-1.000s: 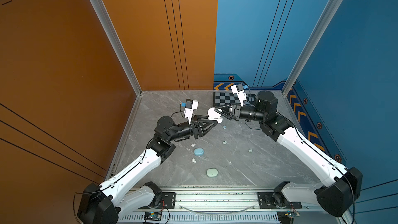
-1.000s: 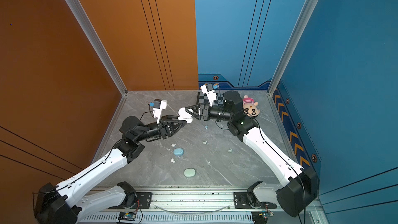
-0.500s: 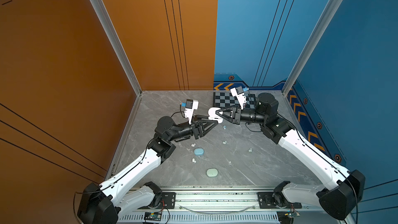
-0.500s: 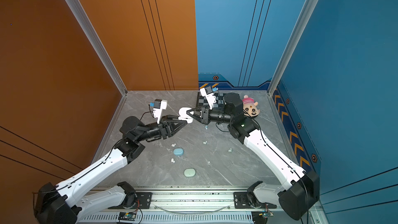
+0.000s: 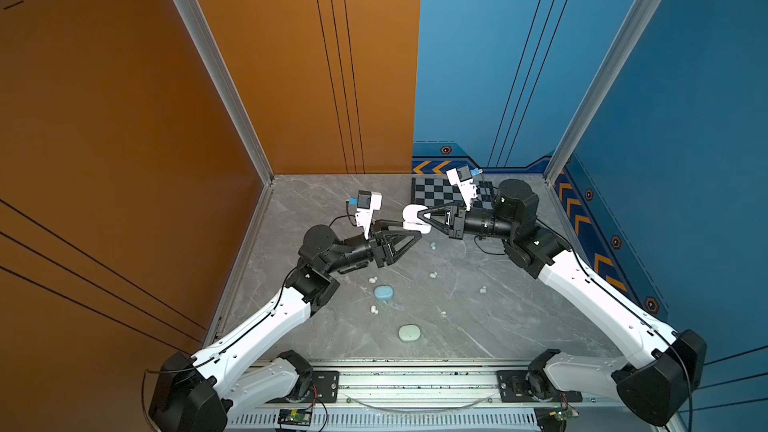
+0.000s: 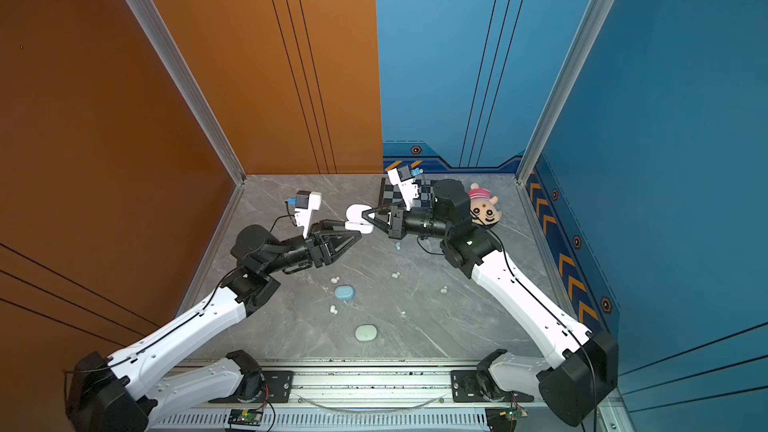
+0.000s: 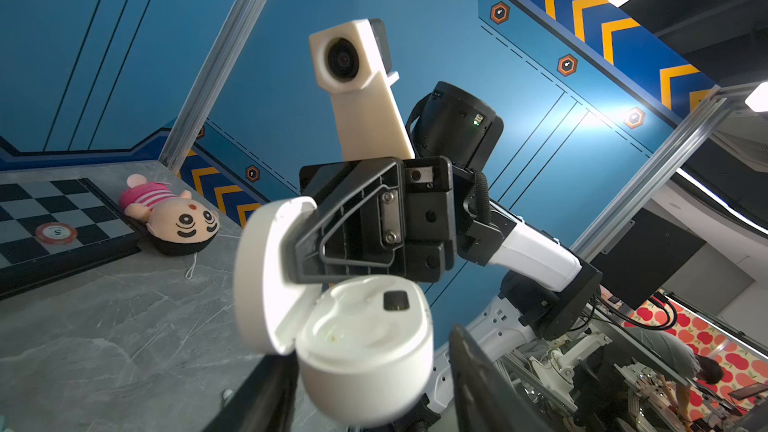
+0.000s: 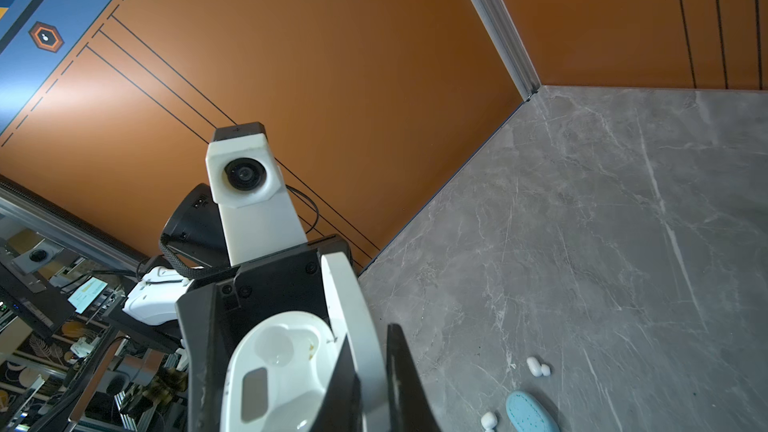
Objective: Insert the wireless bluetooth earbuds into the charging case
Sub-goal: 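Lower the opened case toward the table with both grippers, then release the lid with the right gripper while the left gripper pulls the case back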
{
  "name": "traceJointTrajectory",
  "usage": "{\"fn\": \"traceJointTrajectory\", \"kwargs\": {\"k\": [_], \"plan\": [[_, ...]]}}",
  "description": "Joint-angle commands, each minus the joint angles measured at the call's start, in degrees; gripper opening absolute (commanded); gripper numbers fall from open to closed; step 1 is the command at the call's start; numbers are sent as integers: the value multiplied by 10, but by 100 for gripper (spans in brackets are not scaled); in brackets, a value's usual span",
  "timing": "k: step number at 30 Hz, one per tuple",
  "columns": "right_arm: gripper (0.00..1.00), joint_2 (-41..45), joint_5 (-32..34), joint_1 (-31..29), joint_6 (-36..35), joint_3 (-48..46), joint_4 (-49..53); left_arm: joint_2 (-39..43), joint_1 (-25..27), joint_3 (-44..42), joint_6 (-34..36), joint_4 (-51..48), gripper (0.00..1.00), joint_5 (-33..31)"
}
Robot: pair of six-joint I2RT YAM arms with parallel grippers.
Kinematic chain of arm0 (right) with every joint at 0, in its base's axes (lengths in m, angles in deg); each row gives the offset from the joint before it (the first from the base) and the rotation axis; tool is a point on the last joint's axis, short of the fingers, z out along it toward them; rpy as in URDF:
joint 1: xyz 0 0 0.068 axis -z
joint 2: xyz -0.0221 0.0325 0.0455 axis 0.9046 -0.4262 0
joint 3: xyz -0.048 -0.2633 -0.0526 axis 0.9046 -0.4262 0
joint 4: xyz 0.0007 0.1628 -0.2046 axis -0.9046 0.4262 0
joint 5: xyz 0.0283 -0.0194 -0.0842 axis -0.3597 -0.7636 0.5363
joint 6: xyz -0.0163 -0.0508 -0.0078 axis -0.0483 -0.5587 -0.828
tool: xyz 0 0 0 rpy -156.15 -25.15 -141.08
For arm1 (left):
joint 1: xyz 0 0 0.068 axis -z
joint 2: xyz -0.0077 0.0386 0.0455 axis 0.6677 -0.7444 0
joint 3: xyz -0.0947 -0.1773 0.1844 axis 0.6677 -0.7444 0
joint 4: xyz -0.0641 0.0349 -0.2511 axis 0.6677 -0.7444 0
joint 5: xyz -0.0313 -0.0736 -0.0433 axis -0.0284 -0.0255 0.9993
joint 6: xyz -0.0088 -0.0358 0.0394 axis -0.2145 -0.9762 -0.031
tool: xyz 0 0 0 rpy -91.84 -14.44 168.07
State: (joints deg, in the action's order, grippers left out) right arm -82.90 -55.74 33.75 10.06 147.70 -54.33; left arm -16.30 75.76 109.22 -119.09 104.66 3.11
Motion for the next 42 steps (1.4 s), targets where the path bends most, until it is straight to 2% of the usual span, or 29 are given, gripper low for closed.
{"fn": "traceJointTrajectory", "kwargs": {"k": [1, 6, 11, 13, 17, 25, 30, 34, 40, 42], "plan": [[0, 30, 35, -2, -61, 34, 53, 26, -4, -11, 10, 20, 75, -27], [0, 50, 63, -8, -127, 43, 101, 59, -29, -23, 21, 3, 80, -36], [0, 65, 84, -37, -190, 46, 129, 82, -46, 10, 109, -110, 81, -47], [0, 68, 99, -54, -214, 48, 142, 79, -48, 37, 158, -166, 78, -42], [0, 68, 129, -83, -243, 57, 161, 55, -48, 104, 237, -261, 73, 10], [0, 63, 139, -109, -253, 69, 166, 31, -40, 139, 274, -303, 56, 50], [0, 65, 141, -110, -254, 68, 166, 20, -30, 144, 293, -331, 53, 72], [0, 65, 139, -113, -254, 68, 167, 17, -21, 164, 318, -354, 42, 62], [0, 62, 142, -116, -252, 66, 169, 17, -18, 165, 322, -354, 17, 44], [3, 61, 146, -117, -249, 66, 170, 19, -18, 162, 320, -354, 10, 38]]}}
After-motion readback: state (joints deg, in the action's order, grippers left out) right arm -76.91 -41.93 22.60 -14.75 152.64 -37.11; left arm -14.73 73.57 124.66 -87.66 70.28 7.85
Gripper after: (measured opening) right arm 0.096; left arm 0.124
